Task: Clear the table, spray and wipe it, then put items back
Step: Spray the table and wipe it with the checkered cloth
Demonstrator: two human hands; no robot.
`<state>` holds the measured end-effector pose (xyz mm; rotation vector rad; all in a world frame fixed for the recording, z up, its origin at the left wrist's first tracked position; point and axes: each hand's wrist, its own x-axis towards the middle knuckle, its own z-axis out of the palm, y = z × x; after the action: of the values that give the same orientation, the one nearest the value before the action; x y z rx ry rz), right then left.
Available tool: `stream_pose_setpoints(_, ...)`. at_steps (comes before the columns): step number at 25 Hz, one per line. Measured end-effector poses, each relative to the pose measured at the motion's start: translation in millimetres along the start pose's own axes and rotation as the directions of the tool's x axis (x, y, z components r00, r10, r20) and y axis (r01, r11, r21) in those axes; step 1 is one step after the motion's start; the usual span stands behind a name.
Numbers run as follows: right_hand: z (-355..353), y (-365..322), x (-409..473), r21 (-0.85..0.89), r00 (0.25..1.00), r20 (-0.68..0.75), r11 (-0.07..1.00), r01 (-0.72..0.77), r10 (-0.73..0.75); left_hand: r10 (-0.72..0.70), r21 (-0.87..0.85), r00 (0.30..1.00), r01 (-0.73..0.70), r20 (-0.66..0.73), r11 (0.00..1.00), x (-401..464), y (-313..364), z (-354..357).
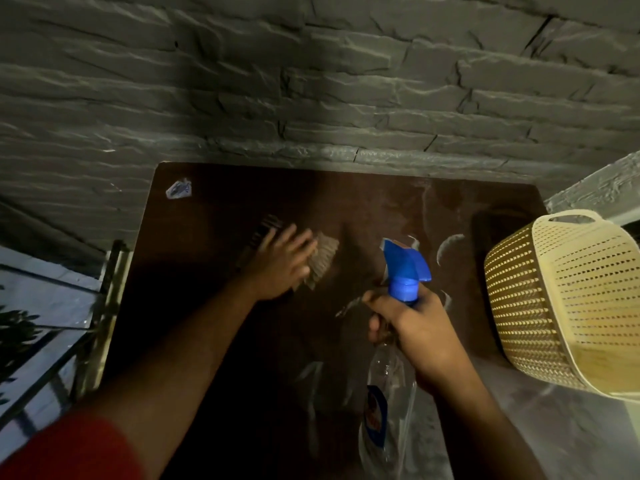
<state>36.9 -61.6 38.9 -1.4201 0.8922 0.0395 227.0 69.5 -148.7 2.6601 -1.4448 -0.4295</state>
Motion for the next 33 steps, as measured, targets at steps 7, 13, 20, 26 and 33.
stream_pose_setpoints(7, 4, 12, -1, -0.016, 1.0, -0.005, 1.0, -0.026, 0.026, -0.257, -0.109, 0.966, 0.251, -0.042, 0.962, -19, 76, 18)
stream_pose_setpoints(13, -4, 23, -20, -0.013, 1.0, 0.016, 1.0, -0.003, 0.004, -0.087, 0.009, 0.996, 0.087, 0.013, 0.996, -36, 10, 12)
stream_pose_setpoints(20, -21, 37, -53, -0.046, 0.999, 0.023, 0.998, -0.033, 0.035, -0.38, -0.185, 0.925, 0.371, -0.014, 0.91, -59, 112, 27)
stream_pose_setpoints(26, -43, 55, -86, -0.141, 0.995, 0.101, 0.99, 0.003, 0.011, -0.643, -0.256, 0.764, 0.633, 0.055, 0.73, -70, 28, 10)
stream_pose_setpoints(33, -64, 75, -121, -0.252, 0.99, 0.137, 0.967, 0.025, 0.01, -0.111, -0.04, 0.988, 0.116, 0.106, 0.992, -154, 125, 47)
